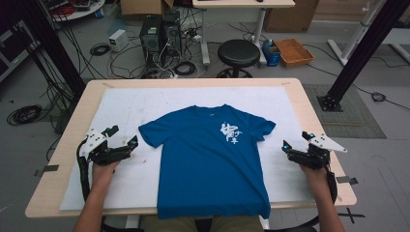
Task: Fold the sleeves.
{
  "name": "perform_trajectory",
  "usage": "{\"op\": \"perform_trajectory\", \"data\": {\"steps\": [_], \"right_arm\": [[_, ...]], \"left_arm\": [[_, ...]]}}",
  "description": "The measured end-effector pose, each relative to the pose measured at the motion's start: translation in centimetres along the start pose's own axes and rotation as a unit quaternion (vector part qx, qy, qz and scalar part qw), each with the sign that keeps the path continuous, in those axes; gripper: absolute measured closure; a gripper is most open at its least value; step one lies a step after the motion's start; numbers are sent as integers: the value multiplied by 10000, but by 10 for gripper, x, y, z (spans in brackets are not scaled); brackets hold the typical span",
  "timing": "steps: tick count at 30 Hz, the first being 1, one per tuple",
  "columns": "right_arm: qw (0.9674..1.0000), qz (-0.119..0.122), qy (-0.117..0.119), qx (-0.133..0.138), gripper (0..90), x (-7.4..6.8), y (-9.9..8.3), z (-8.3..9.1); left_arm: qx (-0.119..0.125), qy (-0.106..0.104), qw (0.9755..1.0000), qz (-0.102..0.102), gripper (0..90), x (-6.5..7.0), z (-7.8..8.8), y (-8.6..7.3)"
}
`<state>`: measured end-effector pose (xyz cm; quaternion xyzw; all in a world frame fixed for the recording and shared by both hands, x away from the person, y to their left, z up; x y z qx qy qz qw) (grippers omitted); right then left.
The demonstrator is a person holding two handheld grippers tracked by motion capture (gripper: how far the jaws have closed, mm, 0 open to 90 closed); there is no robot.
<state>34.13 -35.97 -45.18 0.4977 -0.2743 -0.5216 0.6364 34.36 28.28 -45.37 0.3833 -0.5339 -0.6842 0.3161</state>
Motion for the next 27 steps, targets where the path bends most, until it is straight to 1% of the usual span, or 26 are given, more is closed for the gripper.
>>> {"op": "perform_trajectory", "data": {"steps": [10,14,15,18,19,20,21,22,23,26,27], "right_arm": [[10000,-18,-41,24,155,0,0,0],[9999,10,-98,26,155,-1,0,0],[9999,-12,-168,3,156,-2,0,0],[9997,10,-228,-45,156,-2,0,-2],[9995,-49,-291,-83,156,-1,1,-3],[9995,-49,-291,-83,156,-1,1,-3],[9994,-128,-318,-92,156,0,1,-3],[9994,-128,-318,-92,156,0,1,-3],[9991,-218,-344,-92,156,2,2,-2],[9990,-263,-319,-147,156,3,2,-3],[9990,-267,-295,-218,156,3,3,-4]], "left_arm": [[-26,10,10000,-36,97,1,0,0],[-39,21,10000,-32,97,1,0,0],[-43,23,10000,-39,97,1,-1,0],[-61,26,10000,-45,97,1,-1,0],[-63,29,10000,-53,97,1,-1,1],[-71,33,10000,-59,97,1,-1,1],[-77,29,9999,-76,97,1,-1,1],[-78,30,9999,-69,97,2,-1,1],[-77,42,9999,-73,97,2,-1,1],[-111,39,9999,-84,97,2,-2,1],[-117,36,9999,-86,97,2,-2,1]]}}
Point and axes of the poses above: each handheld gripper's, and its own axes: z roughly backward along the jaws, y roughly out of its top, x roughly to its right, the point moved 1 cm from there along -z, roughly forward along the jaws, and after that the axes turned 14 degrees about -z, right-handed, at the moved point
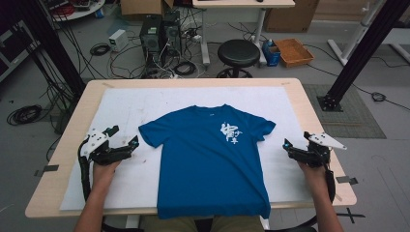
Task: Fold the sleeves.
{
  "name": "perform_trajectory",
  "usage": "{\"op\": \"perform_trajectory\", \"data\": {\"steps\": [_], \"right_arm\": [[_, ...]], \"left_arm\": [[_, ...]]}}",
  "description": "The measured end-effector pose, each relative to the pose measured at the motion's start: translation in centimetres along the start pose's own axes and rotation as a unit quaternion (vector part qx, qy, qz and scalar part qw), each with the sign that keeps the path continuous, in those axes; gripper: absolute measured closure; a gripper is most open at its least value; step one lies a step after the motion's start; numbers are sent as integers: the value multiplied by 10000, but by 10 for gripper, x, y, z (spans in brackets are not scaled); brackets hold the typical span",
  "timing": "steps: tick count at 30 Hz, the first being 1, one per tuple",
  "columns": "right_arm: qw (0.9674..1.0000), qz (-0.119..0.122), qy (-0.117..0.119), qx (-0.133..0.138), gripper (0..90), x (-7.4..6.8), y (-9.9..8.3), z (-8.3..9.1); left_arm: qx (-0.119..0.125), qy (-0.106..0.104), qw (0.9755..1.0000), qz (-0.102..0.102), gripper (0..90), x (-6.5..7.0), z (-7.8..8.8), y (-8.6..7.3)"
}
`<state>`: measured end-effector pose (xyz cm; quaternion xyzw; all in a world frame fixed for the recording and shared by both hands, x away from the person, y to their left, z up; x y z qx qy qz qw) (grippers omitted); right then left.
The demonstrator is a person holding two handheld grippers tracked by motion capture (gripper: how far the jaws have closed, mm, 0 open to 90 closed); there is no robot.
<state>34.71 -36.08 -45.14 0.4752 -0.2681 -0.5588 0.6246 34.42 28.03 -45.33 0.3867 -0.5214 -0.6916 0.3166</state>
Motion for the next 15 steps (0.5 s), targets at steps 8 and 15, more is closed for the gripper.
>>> {"op": "perform_trajectory", "data": {"steps": [8,15], "right_arm": [[9972,-605,289,-331,156,-7,18,-9],[9950,-761,195,-619,156,-17,40,-36]], "left_arm": [[-62,24,10000,25,137,0,-1,0],[-54,40,9999,104,137,-1,-1,0]]}}
Point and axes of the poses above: each handheld gripper's, and its own axes: z roughly backward along the jaws, y roughly out of its top, x roughly to its right, the point moved 1 cm from there along -z, roughly forward along the jaws, and after that the axes turned 14 degrees about -z, right-handed, at the moved point
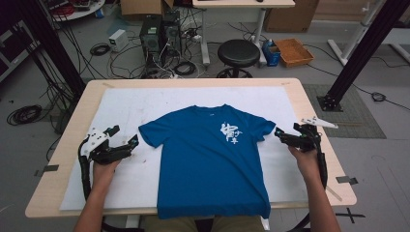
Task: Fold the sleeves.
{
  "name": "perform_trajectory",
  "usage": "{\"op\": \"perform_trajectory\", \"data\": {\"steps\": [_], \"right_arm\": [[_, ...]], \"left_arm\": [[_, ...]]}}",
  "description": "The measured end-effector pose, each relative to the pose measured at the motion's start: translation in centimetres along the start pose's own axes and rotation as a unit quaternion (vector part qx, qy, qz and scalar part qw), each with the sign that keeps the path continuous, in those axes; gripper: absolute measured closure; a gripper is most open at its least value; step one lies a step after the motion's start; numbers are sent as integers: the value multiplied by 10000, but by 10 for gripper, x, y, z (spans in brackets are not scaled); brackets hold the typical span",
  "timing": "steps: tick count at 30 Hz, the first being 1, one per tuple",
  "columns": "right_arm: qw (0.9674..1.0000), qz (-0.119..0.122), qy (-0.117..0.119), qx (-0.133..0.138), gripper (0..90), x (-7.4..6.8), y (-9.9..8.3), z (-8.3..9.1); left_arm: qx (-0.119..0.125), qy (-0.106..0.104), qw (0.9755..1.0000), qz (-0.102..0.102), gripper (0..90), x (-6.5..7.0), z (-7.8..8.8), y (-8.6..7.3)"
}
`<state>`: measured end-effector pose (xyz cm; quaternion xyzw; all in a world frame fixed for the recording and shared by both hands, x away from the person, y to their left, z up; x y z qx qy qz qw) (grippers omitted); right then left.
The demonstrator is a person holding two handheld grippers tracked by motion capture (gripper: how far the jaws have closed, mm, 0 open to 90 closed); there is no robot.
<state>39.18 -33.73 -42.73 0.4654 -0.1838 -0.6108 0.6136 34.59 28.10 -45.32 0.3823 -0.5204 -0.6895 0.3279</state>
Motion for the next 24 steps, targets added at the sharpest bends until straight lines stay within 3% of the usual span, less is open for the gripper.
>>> {"op": "perform_trajectory", "data": {"steps": [3,6,7,13,14,15,18,19,21,22,24], "right_arm": [[9996,8,-161,-253,156,-6,20,-22],[9991,-22,-225,-372,156,-8,28,-32],[9979,-93,-289,-566,161,-8,33,-45],[9936,-155,-515,-993,272,-1,26,-72],[9910,-267,-531,-1200,326,2,22,-78],[9910,-267,-531,-1200,326,2,22,-78],[9879,281,-829,-1279,500,0,21,-78],[9879,281,-829,-1279,500,0,21,-78],[9884,328,-837,-1224,645,-2,19,-76],[9884,328,-837,-1224,645,-2,19,-76],[9891,410,-660,-1252,799,-4,18,-76]], "left_arm": [[3,5,10000,38,137,-1,0,0],[14,7,10000,80,137,-2,0,0],[7,-2,10000,79,137,-2,0,0],[-3,-2,10000,15,137,0,0,0],[-2,-12,10000,13,137,0,0,0],[4,-7,10000,19,137,-1,0,0],[-8,-11,10000,28,137,-1,0,0],[-2,-9,10000,35,137,-1,0,0],[-5,-9,10000,35,137,-1,0,0],[-4,-6,10000,36,137,-1,0,0],[-7,-5,10000,31,137,-1,0,0]]}}
Point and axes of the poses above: each handheld gripper's, and its own axes: z roughly backward along the jaws, y roughly out of its top, x roughly to its right, the point moved 1 cm from there along -z, roughly forward along the jaws, and after that the axes turned 14 degrees about -z, right-handed, at the moved point
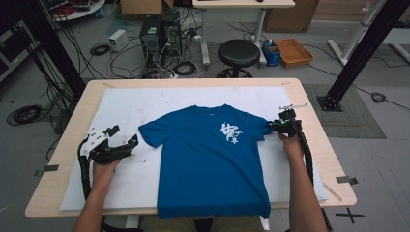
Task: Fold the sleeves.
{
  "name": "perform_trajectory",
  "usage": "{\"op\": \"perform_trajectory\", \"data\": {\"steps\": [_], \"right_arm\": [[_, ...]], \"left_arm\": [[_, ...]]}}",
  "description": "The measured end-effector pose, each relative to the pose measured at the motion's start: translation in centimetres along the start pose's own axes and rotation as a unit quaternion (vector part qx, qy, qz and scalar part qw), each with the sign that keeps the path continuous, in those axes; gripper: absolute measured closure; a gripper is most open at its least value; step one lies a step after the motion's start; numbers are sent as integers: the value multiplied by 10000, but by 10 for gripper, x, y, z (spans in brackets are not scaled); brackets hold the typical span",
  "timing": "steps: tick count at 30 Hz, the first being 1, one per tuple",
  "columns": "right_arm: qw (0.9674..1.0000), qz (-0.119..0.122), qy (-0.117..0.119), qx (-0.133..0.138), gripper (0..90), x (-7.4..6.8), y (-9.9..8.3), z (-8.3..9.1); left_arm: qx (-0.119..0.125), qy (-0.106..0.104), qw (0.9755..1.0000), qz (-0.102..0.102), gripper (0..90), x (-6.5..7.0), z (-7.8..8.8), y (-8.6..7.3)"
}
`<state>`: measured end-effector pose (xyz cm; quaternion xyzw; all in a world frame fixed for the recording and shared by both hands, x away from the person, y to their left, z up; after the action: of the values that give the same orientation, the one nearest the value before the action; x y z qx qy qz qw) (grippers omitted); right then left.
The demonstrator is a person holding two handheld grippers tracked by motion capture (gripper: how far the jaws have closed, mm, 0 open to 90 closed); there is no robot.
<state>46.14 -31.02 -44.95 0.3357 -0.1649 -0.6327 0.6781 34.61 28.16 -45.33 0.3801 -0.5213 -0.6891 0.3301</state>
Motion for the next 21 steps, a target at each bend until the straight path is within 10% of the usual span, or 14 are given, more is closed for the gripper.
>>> {"op": "perform_trajectory", "data": {"steps": [2,3,8,21], "right_arm": [[9996,265,-47,-55,875,-6,1,0],[9978,494,-428,57,882,-10,4,2],[9953,279,-558,742,884,-9,16,18],[9933,1015,-174,517,879,-76,26,19]], "left_arm": [[4,4,10000,-20,137,0,0,0],[6,6,10000,-15,138,0,0,0],[-12,24,10000,17,138,0,0,0],[-45,15,10000,27,139,-1,-1,0]]}}
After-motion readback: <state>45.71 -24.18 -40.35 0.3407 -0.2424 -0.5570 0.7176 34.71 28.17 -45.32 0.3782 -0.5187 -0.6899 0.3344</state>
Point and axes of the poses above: each handheld gripper's, and its own axes: z roughly backward along the jaws, y roughly out of its top, x roughly to its right, the point moved 1 cm from there along -z, roughly forward along the jaws, and after that the axes turned 14 degrees about -z, right-handed, at the moved point
